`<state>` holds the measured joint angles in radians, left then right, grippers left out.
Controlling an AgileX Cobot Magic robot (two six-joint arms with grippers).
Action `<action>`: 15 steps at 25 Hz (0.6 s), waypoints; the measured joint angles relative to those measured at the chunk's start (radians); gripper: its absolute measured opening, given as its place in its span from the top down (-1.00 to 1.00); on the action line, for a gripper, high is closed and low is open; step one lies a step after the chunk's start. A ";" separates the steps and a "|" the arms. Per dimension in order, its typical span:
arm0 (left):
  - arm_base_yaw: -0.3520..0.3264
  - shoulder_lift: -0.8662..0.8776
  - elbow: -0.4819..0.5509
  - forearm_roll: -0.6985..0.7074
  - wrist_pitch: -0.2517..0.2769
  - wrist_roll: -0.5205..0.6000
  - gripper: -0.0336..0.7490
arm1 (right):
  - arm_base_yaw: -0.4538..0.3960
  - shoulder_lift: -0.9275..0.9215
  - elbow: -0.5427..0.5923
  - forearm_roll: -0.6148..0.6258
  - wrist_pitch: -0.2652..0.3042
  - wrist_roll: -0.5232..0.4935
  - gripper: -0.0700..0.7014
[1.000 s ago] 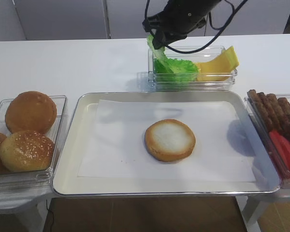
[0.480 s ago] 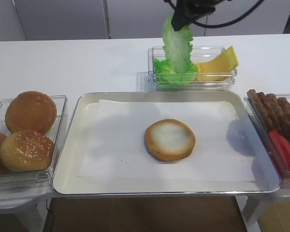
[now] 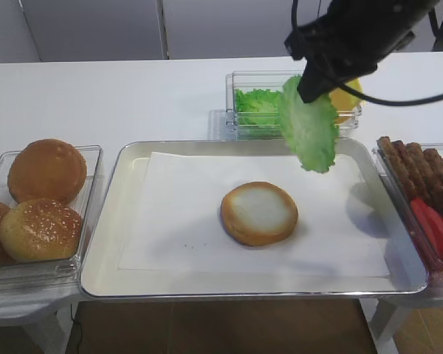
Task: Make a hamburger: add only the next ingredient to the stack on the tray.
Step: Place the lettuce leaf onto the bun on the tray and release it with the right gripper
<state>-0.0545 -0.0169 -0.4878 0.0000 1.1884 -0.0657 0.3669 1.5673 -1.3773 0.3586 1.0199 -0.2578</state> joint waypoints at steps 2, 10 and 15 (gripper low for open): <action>0.000 0.000 0.000 0.000 0.000 0.000 -0.21 | 0.000 -0.002 0.052 0.000 -0.031 -0.007 0.80; 0.000 0.000 0.000 0.000 0.000 0.000 -0.21 | 0.000 -0.002 0.186 0.054 -0.193 -0.125 0.80; 0.000 0.000 0.000 0.000 0.000 0.000 -0.21 | 0.000 0.027 0.193 0.111 -0.211 -0.171 0.80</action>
<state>-0.0545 -0.0169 -0.4878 0.0000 1.1884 -0.0657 0.3669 1.5945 -1.1846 0.4697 0.8090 -0.4292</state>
